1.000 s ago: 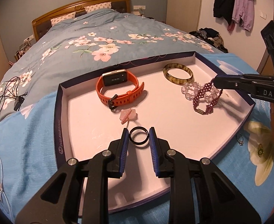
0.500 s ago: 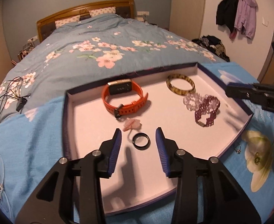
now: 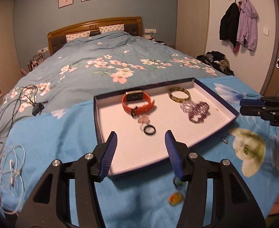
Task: Organize jewelry
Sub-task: 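Grasp the gold bead ring with the right tool while the left tool grasps the amber-stone ring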
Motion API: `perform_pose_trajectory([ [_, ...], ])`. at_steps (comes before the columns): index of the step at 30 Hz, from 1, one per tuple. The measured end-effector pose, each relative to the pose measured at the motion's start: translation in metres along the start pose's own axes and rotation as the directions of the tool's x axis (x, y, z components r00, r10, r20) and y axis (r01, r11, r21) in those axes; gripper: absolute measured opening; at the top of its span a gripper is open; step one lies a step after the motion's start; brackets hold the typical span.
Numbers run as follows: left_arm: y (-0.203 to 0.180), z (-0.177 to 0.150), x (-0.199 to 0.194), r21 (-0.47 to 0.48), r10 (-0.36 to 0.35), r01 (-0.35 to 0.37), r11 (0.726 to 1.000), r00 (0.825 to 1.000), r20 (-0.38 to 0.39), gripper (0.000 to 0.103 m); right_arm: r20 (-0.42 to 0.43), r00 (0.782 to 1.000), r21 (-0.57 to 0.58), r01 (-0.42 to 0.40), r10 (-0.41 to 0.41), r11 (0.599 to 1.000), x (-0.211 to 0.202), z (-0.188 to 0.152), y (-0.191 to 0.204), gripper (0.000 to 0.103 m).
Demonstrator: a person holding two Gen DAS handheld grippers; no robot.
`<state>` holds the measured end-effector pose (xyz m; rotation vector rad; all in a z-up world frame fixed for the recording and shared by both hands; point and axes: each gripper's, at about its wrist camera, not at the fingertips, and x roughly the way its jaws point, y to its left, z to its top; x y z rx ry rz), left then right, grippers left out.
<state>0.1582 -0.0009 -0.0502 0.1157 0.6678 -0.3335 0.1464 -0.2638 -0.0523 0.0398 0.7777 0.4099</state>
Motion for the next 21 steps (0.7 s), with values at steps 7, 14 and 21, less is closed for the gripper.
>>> perform_pose_trajectory([
  [7,-0.010,-0.029,-0.013,0.021,-0.032,0.033,0.999,0.999,-0.037,0.055,-0.065,0.998,-0.006,0.019,-0.019,1.000,-0.003,-0.029,0.003,0.036],
  [14,-0.025,-0.056,-0.019,0.050,-0.070,0.074,0.996,0.994,-0.082,0.059,-0.106,0.994,0.021,0.009,-0.007,1.000,-0.001,-0.053,0.004,0.038],
  [21,-0.028,-0.061,-0.020,0.044,-0.074,0.079,0.996,0.992,-0.105,0.061,-0.138,0.990,-0.014,0.031,-0.032,0.999,0.004,-0.063,0.013,0.039],
])
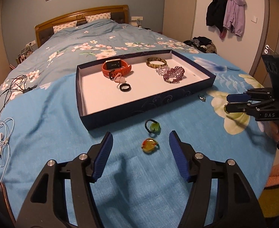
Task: Organize jewelry
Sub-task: 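Grasp the gold bead ring with the right tool while the left tool grasps the amber-stone ring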
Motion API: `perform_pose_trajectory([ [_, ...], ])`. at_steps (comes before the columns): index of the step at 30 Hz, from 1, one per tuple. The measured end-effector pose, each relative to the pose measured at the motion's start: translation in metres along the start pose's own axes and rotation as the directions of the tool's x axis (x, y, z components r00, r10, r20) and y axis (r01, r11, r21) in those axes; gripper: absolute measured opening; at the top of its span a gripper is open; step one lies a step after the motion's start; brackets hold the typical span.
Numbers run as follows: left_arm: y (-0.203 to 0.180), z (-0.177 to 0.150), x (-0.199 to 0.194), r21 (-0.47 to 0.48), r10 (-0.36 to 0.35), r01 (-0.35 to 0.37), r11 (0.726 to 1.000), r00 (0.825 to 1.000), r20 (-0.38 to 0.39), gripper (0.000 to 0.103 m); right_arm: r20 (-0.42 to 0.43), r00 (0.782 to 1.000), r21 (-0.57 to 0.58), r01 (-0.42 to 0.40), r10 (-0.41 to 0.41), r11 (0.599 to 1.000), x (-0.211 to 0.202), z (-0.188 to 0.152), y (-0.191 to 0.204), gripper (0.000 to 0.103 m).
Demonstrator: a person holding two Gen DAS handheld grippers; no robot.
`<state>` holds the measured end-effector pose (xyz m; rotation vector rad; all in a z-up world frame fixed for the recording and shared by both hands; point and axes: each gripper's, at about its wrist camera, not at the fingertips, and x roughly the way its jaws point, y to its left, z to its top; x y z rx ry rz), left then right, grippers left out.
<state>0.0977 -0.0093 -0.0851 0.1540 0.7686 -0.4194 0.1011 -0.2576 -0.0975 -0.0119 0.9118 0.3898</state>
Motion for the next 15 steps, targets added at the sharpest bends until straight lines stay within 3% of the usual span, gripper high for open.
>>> perform_pose_trajectory([
  [15,-0.003,0.000,0.020,-0.011,-0.013,0.012,1.000,0.996,-0.089,0.058,0.004,0.999,-0.026,0.044,-0.044,0.999,0.003,-0.006,0.007,0.035],
])
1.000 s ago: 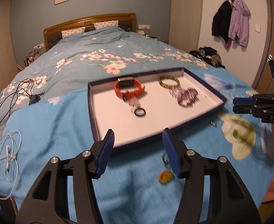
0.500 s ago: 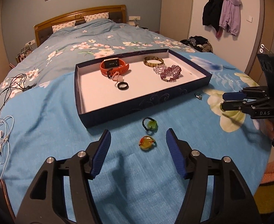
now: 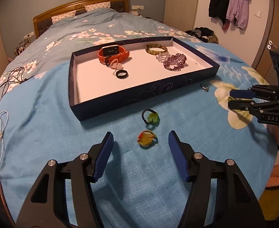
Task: Organize jewelry
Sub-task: 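Grasp the gold bead ring with the right tool while the left tool grasps the amber-stone ring, then carry the gold bead ring over the box with the right tool while the left tool carries the amber ring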
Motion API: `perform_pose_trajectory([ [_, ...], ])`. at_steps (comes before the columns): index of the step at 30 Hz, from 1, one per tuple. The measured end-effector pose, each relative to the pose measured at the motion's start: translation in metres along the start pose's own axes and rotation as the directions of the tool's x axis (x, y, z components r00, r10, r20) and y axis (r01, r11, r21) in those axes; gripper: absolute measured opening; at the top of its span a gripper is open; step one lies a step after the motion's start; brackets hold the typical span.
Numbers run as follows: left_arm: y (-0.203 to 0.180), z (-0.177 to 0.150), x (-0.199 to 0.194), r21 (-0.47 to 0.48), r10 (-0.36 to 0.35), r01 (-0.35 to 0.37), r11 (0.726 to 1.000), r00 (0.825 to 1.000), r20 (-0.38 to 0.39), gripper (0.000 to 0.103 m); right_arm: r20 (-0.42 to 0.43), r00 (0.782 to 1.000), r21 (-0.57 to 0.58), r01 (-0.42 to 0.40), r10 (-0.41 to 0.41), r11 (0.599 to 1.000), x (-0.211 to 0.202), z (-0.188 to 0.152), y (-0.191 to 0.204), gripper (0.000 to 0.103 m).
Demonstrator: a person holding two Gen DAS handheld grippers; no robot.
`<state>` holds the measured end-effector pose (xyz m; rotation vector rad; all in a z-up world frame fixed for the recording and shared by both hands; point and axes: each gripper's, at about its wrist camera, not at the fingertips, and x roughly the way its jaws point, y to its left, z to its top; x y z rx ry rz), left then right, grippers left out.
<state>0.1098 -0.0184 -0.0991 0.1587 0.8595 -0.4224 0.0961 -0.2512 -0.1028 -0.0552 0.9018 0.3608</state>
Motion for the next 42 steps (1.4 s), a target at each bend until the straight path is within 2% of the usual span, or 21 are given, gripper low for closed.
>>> perform_pose_trajectory([
  [10,0.0016,0.0011,0.0080,-0.018,-0.029,0.028,0.999,0.999,-0.027,0.054,0.005,1.000,-0.001,0.019,-0.019,1.000,-0.0007,0.0001,-0.0001,0.023],
  [22,0.0030,0.0020,0.0090,-0.037,-0.021,0.020,0.999,0.999,-0.027,0.035,0.014,1.000,-0.014,0.017,-0.017,1.000,-0.0016,0.0004,0.0026,0.013],
  [23,0.0031,0.0020,0.0090,-0.038,-0.019,0.018,0.999,0.999,-0.028,0.035,0.017,1.000,-0.012,0.015,-0.015,1.000,-0.0021,0.0001,0.0026,0.006],
  [25,0.0025,0.0020,0.0091,-0.036,-0.014,0.013,0.999,1.000,-0.028,0.033,0.017,1.000,-0.013,0.012,-0.012,1.000,-0.0021,0.0004,0.0033,0.006],
  [29,0.0002,0.0023,0.0092,-0.027,-0.011,0.010,1.000,1.000,-0.029,0.021,0.018,1.000,-0.012,0.009,-0.009,1.000,-0.0025,-0.0003,0.0037,0.006],
  [42,-0.0043,-0.0006,0.0037,-0.033,-0.020,0.020,0.999,1.000,-0.014,0.019,0.054,0.999,0.001,-0.009,0.009,1.000,-0.0074,0.0023,0.0044,0.006],
])
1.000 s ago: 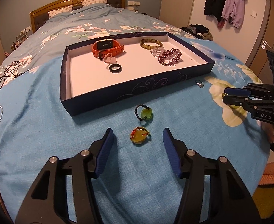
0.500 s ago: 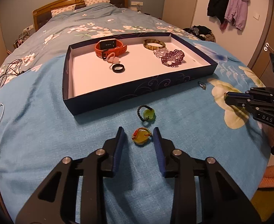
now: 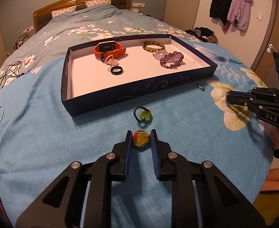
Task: Organize jewelry
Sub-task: 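Carry the gold bead ring over the box with the right tool while the left tool carries the amber ring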
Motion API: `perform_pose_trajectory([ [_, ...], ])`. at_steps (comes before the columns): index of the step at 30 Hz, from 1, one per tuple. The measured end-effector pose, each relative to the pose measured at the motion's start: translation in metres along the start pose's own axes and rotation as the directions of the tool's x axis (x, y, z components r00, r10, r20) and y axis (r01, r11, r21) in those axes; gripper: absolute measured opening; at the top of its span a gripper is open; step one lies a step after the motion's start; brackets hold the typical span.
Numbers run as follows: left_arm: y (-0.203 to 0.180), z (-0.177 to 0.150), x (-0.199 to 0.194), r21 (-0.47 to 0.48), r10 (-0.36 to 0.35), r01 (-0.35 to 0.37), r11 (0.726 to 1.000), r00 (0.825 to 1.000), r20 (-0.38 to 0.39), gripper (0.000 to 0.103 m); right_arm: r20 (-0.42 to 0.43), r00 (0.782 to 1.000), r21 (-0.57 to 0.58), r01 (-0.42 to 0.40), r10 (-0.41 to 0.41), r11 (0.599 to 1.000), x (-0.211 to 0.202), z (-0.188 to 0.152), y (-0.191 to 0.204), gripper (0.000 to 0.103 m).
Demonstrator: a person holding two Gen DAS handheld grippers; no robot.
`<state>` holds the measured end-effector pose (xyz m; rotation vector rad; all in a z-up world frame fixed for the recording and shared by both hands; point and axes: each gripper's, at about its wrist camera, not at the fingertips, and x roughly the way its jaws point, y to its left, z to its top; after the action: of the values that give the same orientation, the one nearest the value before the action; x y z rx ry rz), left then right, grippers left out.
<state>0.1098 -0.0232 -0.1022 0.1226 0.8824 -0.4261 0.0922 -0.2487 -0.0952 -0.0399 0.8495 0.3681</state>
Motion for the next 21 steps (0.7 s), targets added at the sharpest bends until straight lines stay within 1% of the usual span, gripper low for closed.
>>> perform_pose_trajectory([
  [6,-0.003,-0.002,-0.006,0.007,0.012,-0.012,1.000,1.000,0.020,0.019,0.023,1.000,-0.001,-0.009,0.009,1.000,-0.005,0.005,0.002,0.006],
  [8,-0.004,-0.002,-0.010,0.010,0.006,-0.006,1.000,1.000,0.031,0.019,0.032,0.999,-0.003,-0.012,0.012,1.000,-0.007,0.007,0.003,0.006],
  [21,-0.004,0.013,-0.037,0.009,-0.006,0.004,1.000,0.990,0.137,0.019,0.099,0.994,-0.021,-0.033,0.034,0.999,-0.016,0.026,0.011,0.006],
])
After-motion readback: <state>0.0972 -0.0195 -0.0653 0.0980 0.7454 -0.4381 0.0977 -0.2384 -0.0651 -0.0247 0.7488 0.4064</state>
